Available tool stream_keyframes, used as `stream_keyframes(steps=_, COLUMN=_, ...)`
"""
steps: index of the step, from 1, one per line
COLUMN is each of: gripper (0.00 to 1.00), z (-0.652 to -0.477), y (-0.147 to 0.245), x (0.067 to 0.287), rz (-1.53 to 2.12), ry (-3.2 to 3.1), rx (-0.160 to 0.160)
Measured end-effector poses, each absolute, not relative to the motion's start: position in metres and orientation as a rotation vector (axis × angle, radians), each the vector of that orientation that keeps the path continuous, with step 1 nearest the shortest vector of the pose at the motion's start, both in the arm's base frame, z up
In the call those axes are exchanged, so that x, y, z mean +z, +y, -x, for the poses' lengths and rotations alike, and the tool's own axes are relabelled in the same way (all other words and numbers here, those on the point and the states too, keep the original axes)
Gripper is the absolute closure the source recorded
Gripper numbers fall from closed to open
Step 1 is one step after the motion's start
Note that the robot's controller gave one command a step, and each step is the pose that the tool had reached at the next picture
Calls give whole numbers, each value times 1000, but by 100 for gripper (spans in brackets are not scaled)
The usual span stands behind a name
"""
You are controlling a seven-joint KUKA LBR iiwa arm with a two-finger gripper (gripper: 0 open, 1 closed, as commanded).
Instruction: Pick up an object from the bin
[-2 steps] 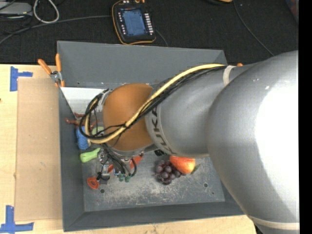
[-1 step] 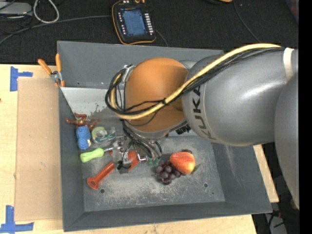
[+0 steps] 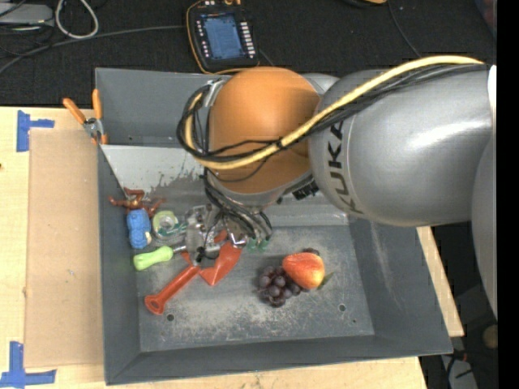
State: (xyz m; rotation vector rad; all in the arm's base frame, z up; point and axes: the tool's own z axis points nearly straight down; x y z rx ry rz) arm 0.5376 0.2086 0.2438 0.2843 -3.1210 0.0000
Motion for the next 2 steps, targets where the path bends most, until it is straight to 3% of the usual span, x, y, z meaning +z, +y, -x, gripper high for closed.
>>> stream_keyframes(steps=1, gripper=100, z=-547, y=195, x=243, rz=-537, ry=-3085, rx=-1)
stream_keyframes(steps=2, gripper=100, z=-551, y=212, x=228, rz=-338, ry=-3118, rx=-4)
